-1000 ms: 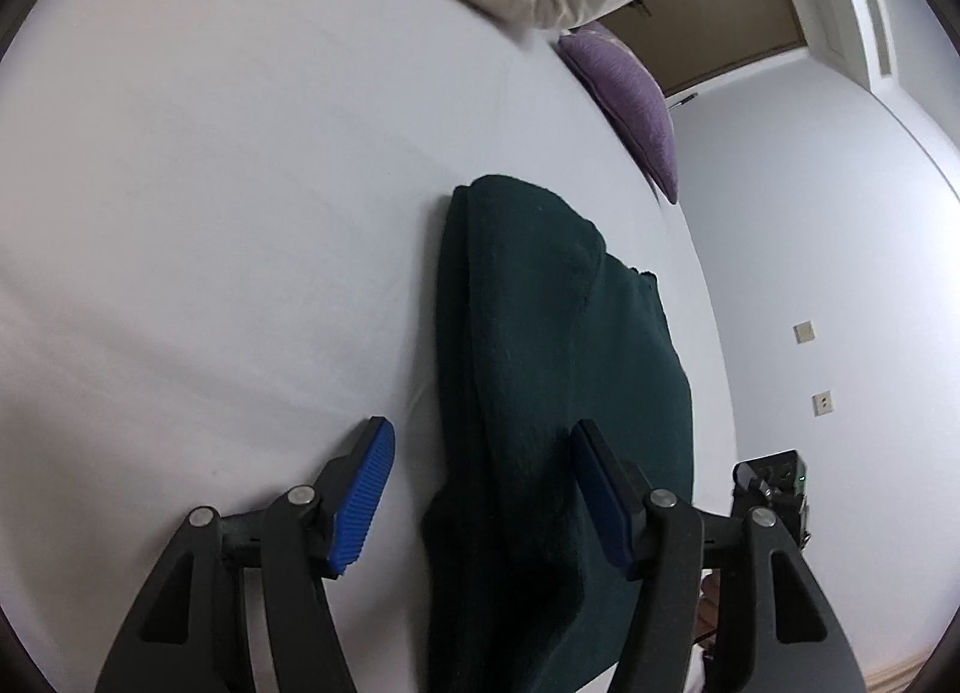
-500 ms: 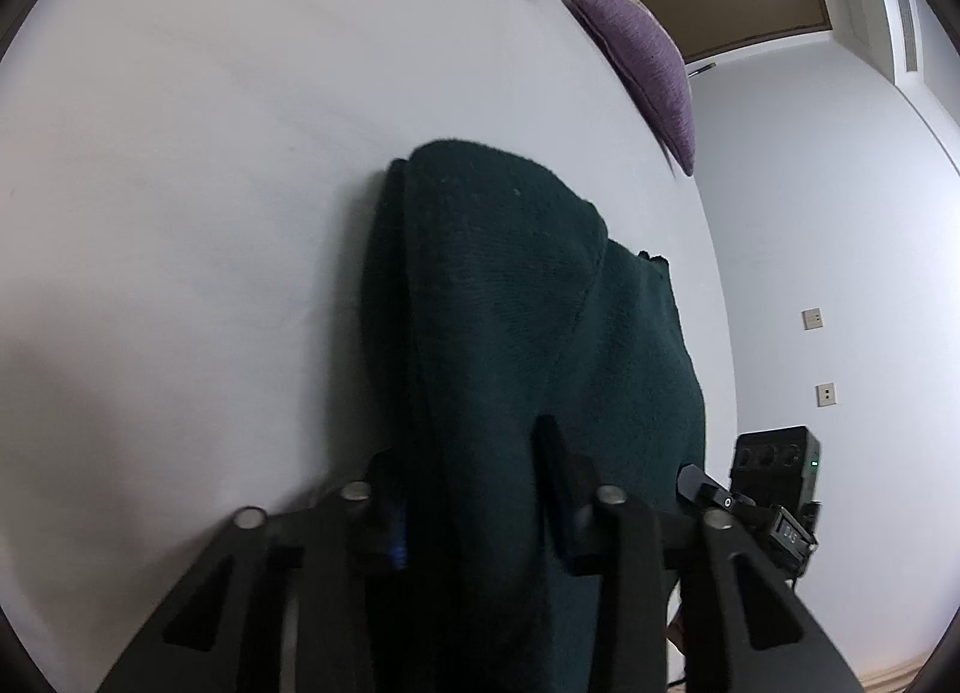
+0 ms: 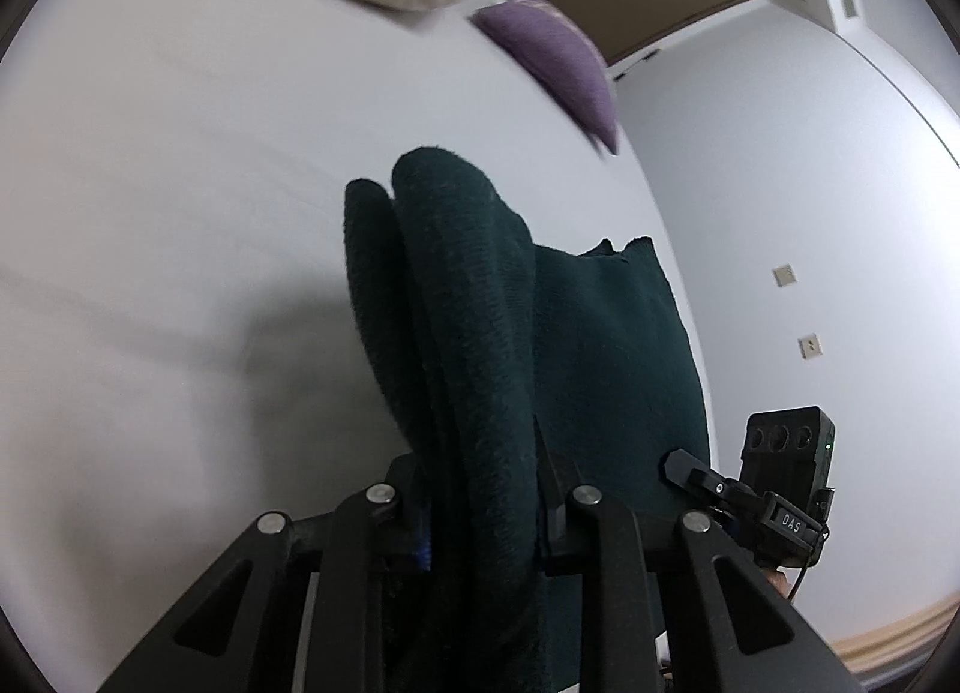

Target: Fold small clothes

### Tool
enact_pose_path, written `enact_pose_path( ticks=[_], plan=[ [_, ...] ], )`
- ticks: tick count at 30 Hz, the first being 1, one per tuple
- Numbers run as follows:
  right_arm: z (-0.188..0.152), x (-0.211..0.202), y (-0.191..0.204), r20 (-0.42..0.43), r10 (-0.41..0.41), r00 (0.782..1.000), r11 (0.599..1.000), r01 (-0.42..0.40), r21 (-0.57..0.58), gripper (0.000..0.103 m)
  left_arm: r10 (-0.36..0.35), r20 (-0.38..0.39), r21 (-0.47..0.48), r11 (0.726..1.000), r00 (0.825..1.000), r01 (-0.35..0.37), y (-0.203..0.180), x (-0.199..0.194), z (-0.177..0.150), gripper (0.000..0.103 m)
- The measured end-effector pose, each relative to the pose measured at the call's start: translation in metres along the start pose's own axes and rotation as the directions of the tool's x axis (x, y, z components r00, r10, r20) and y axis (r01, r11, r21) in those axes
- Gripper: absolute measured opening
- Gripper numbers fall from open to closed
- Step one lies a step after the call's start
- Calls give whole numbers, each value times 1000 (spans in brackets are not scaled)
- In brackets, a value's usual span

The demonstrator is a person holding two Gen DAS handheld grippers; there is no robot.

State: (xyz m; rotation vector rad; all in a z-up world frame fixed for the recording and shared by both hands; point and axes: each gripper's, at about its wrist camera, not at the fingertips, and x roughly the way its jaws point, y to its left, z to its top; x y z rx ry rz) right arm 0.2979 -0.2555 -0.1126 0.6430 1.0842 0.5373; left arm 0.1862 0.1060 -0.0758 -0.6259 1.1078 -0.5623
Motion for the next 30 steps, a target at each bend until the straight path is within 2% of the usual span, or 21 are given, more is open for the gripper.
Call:
enact_pose_path(
  ticks=[8,15,19,24,26,27,29,30],
  plan=[
    [-91,-85,49,32,45,999,996,-42,-74,41,-34,4,77,996,999,33,-46,-48,-82,25],
    [-167,-129,50,41,31,999,995,-27,-98,41,-40,-31,77,996,999,43,-53,-38,-144,25],
    [-197,-134,26,27,21,999,998,-20,-61,41,-19,-68,39,999,998,21,-36,-10,-164,25],
    [-224,-111,-24,-15,-7,1000,1000,7,25,41,15,-119,-2,1000,993,-15,-1,28,-179,26],
    [-230,-101,-45,-20,-22,1000,998,23,65,42,-34,-117,-44,999,993,29,12,34,-181,28],
    [-231,-95,-58,-19,9,1000,996,-7,94,42,-71,-112,-74,995,991,63,16,36,-183,28],
    [-238,-96,-80,13,111,994,986,-111,126,41,-87,-103,-72,994,991,80,18,39,-185,29],
    [-240,-96,-81,20,126,992,986,-128,109,41,-84,-97,-60,995,992,79,16,41,-187,29]
  ],
)
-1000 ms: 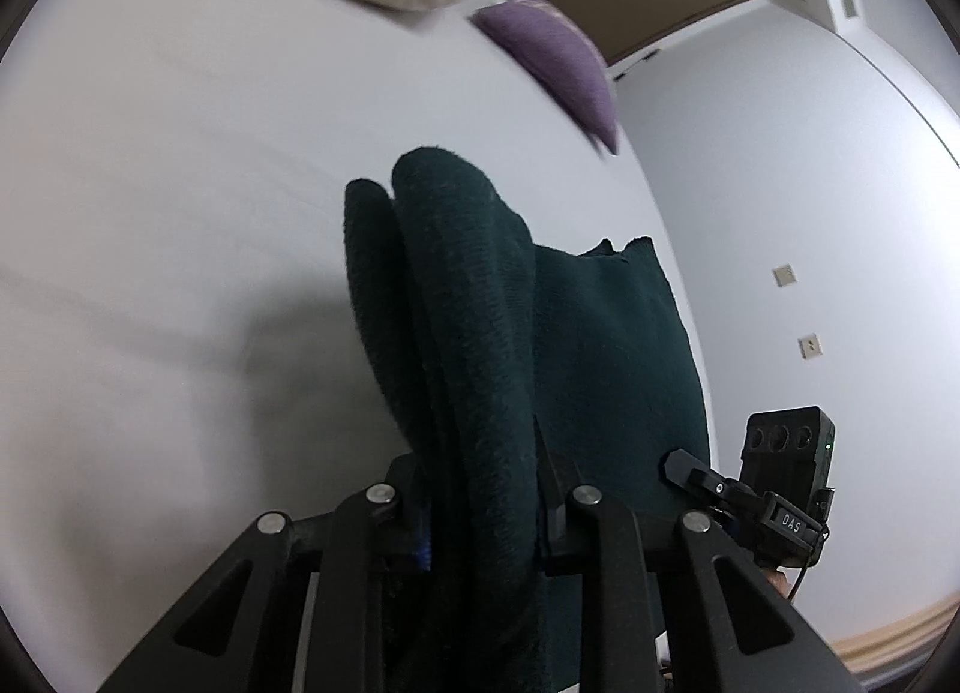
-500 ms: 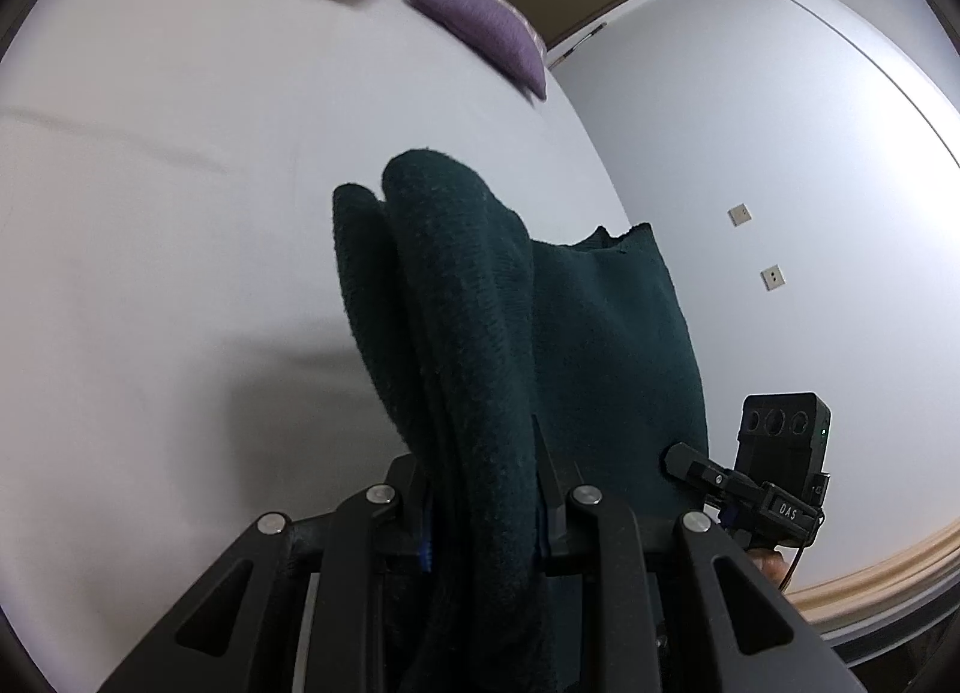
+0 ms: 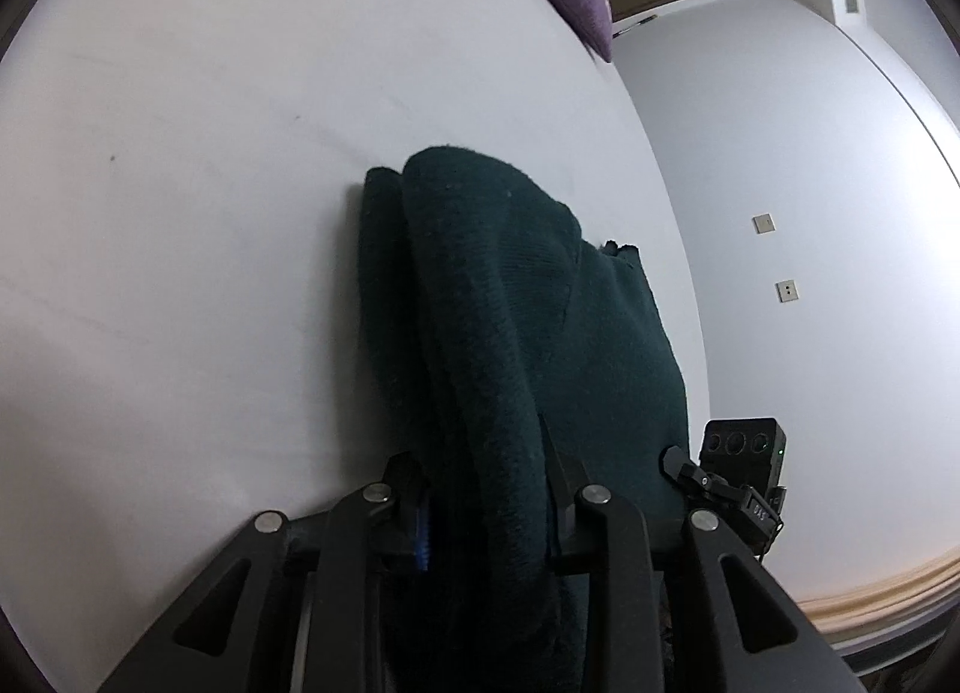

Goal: Fold small clothes
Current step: 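Release the sweater and lift both grippers away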

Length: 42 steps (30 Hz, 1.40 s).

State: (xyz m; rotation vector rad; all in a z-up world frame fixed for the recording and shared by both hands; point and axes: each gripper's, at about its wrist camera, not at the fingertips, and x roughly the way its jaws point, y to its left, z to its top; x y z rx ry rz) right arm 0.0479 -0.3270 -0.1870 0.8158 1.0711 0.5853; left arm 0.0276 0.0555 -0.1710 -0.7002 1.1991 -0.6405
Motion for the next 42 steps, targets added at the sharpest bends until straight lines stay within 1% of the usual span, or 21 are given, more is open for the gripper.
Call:
enact_pose_path(
  ticks=[4,6,11,14,17,20,21,23,24,25,26,29,30,31,32,35,36,37,38,40,42],
  plan=[
    [-8,-6,-4,7,11,1000,999,-10,-33,41,-12,11,12,1000,1000,12,-1,3,-2,29],
    [7,10,4,7,8,1000,1000,-8,-22,42,-6,18,24,1000,1000,5,-2,0,-6,31],
    [12,2,16,34,-83,996,997,83,1,48,52,75,60,997,996,-56,-8,-17,-12,36],
    [4,-19,32,86,-177,980,983,181,-36,48,104,137,113,986,985,-120,-25,-36,-19,41],
    [-7,-44,46,150,-257,955,960,270,-73,48,171,248,202,954,954,-224,-51,-63,-32,51],
    [-15,-69,63,229,-309,923,936,338,-100,48,226,390,282,894,893,-349,-84,-89,-51,65],
    [-21,-77,76,276,-336,901,917,380,-124,48,233,462,306,863,855,-401,-101,-101,-62,70],
    [-29,-87,98,340,-369,865,883,440,-163,48,216,565,332,824,797,-459,-128,-115,-79,95],
    [-34,-93,111,380,-384,842,859,476,-186,48,203,640,334,796,741,-506,-146,-125,-87,103],
    [-41,-99,129,426,-388,817,836,507,-210,51,193,693,329,772,694,-544,-160,-131,-94,103],
    [-47,-105,143,465,-382,798,818,527,-232,59,177,738,334,743,651,-580,-175,-135,-102,103],
    [-66,-123,185,607,-358,710,759,600,-254,86,144,834,329,645,533,-690,-212,-147,-126,103],
    [-72,-130,198,656,-341,673,743,621,-251,97,148,868,299,608,475,-735,-224,-150,-134,103],
    [-81,-139,213,716,-314,624,726,644,-243,100,151,890,269,588,431,-763,-232,-154,-139,103],
    [-84,-143,221,744,-298,598,719,653,-237,102,147,909,241,577,389,-780,-240,-159,-144,103],
    [-101,-163,250,835,-229,501,691,688,-223,103,103,949,185,579,297,-794,-246,-185,-160,103],
    [-104,-168,259,847,-216,486,685,694,-224,103,87,958,174,586,274,-792,-248,-194,-165,103],
    [-108,-171,268,857,-204,474,680,698,-224,103,91,960,163,593,267,-788,-251,-200,-166,103],
    [-110,-175,274,864,-197,463,677,701,-221,103,98,955,170,595,281,-785,-254,-203,-163,103],
    [-117,-183,287,878,-186,441,674,707,-212,103,135,935,184,607,328,-773,-255,-210,-155,103],
    [-122,-187,297,886,-184,426,668,715,-206,103,213,904,184,587,370,-788,-254,-209,-149,103]
  ],
)
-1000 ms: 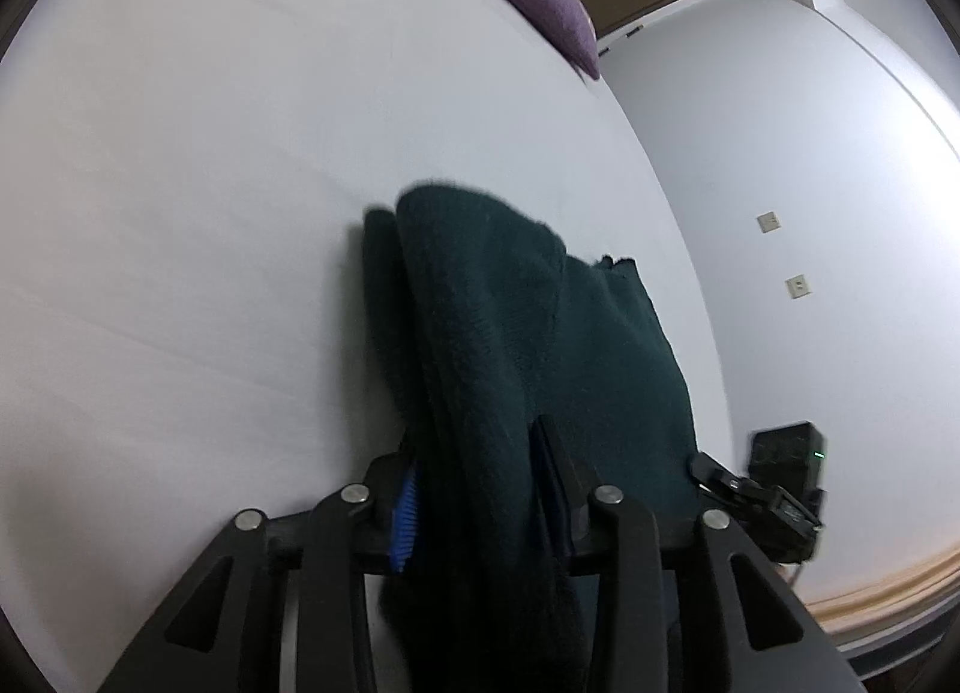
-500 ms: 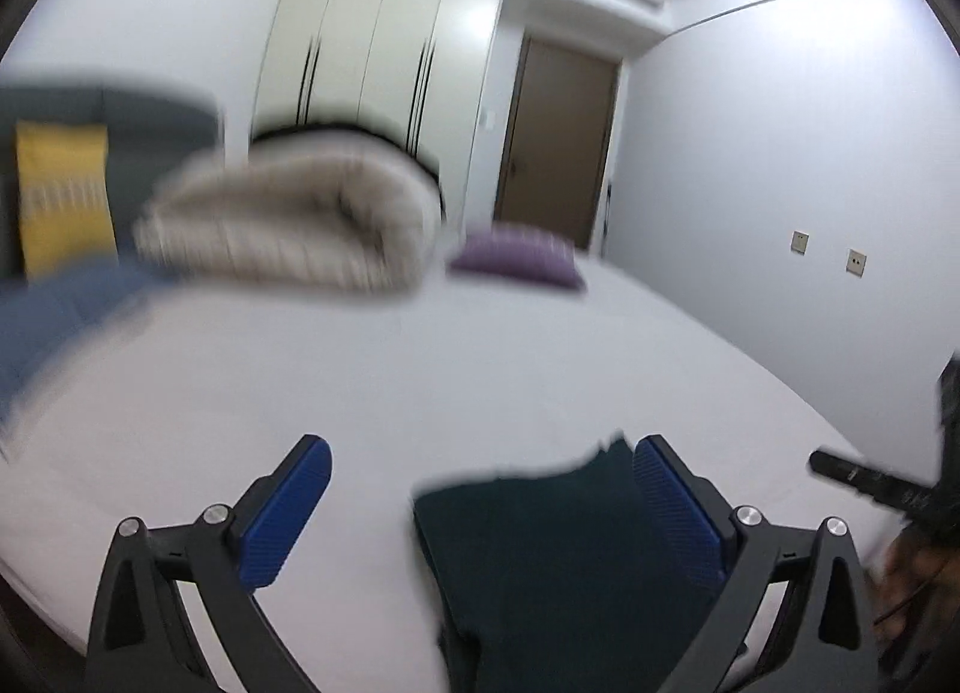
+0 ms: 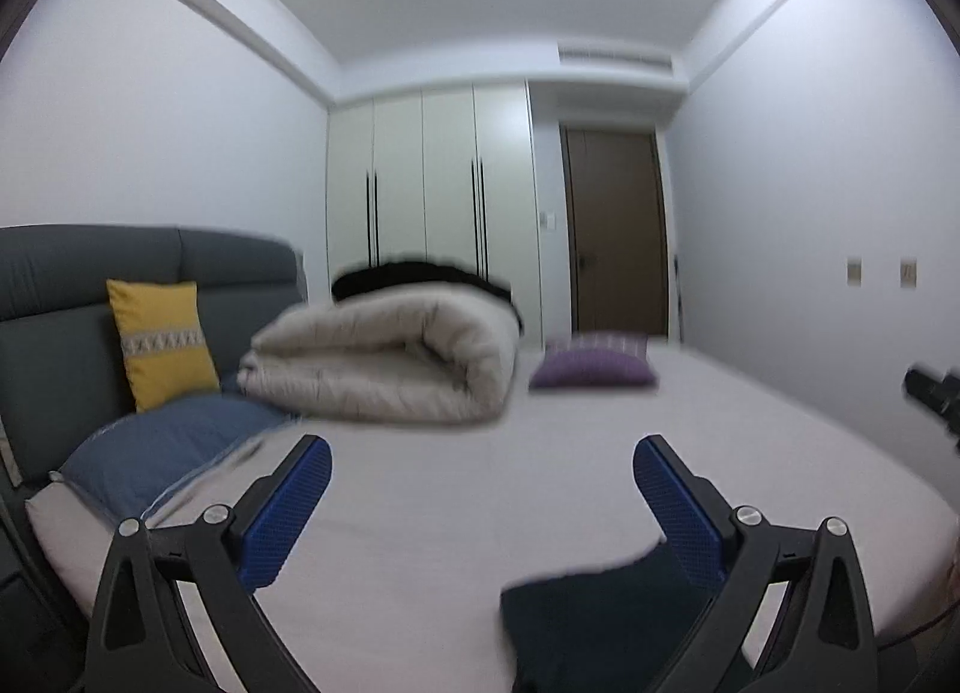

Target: Fold small clothes

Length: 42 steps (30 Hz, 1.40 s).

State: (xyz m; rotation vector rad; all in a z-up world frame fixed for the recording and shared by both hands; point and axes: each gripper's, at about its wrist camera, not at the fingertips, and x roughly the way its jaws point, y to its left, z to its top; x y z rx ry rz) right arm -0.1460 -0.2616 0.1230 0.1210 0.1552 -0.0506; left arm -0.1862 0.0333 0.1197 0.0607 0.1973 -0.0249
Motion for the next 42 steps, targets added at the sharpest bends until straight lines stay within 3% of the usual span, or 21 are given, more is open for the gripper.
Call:
enact_pose_path(
  ticks=[4,5,7,9,11,13,16,20,25,29,35,42],
  plan=[
    [7,-10,21,-18,3,1000,997,-5,-74,103,26,-186,3,1000,982,-25,-3,28,-18,103],
    [7,-11,26,-34,16,999,996,-19,-88,103,27,-237,5,1000,971,-27,-6,38,-26,103],
    [1,-3,35,-128,9,992,992,-25,-122,103,-30,-362,-21,1000,932,24,-8,60,-44,103],
    [-10,12,40,-251,-9,968,993,-20,-113,103,-86,-451,-69,996,888,62,-7,77,-63,103],
    [-22,23,40,-317,8,948,997,-34,-75,103,-80,-506,-53,997,859,61,-10,90,-79,103],
    [-37,37,42,-383,6,924,998,-28,-51,103,-65,-539,-39,998,840,52,-12,99,-91,103],
    [-63,57,41,-446,-62,893,997,35,-69,103,-82,-576,-61,996,813,57,-11,106,-105,103],
    [-93,82,37,-503,-90,860,996,73,-54,103,-36,-587,-26,999,809,26,-12,113,-121,103],
    [-138,117,31,-581,-106,807,994,83,-65,103,-28,-623,-23,1000,782,18,-16,117,-140,103],
    [-166,136,27,-620,-107,777,994,90,-59,103,-30,-643,-31,999,765,13,-15,123,-151,103],
    [-190,151,28,-641,-118,758,993,77,-92,103,-29,-664,-30,999,747,13,-16,129,-164,103],
    [-197,152,30,-642,-112,758,993,68,-92,103,-36,-669,-34,999,742,18,-15,131,-167,103]
  ],
)
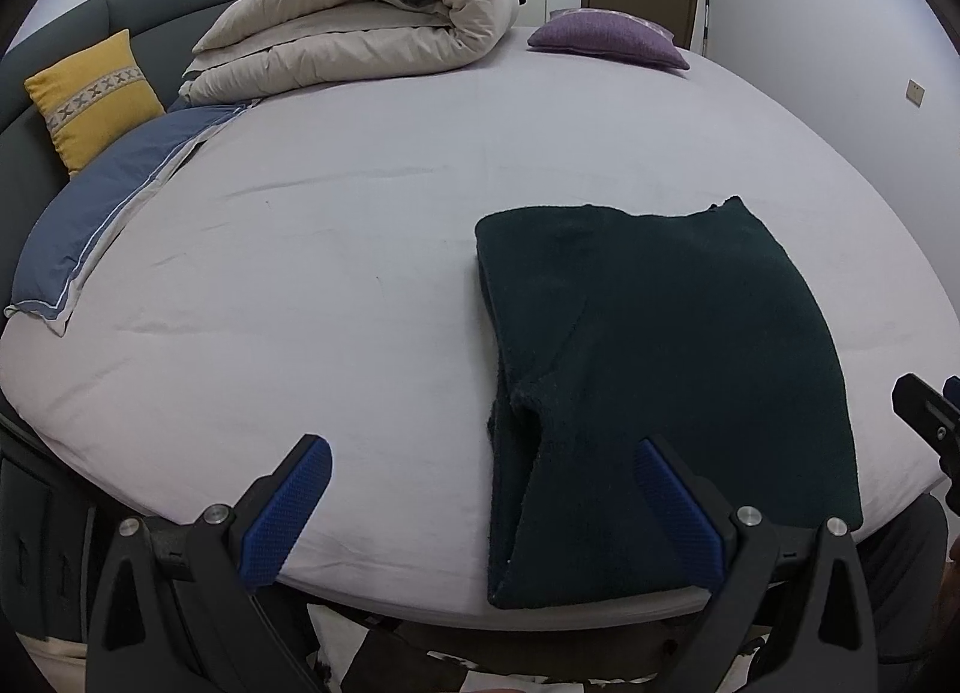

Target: Fold small clothes

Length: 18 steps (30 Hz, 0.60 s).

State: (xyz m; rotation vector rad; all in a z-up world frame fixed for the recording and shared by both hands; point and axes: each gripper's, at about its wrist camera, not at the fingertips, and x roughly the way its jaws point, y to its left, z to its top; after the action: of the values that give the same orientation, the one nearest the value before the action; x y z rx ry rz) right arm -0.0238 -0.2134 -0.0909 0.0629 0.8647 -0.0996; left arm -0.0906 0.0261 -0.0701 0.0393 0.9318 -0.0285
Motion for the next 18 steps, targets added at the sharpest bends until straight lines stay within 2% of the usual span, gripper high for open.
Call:
enact_pose_path(
  ticks=[9,18],
  plan=[
    [2,-24,1,-8,1,1000,1000,-1,-13,103,-8,-2,-6,1000,1000,8,2,1,-1,103],
    [3,-25,1,-17,6,1000,1000,-6,-13,103,-13,-3,-9,1000,1000,13,4,1,-1,103]
  ],
)
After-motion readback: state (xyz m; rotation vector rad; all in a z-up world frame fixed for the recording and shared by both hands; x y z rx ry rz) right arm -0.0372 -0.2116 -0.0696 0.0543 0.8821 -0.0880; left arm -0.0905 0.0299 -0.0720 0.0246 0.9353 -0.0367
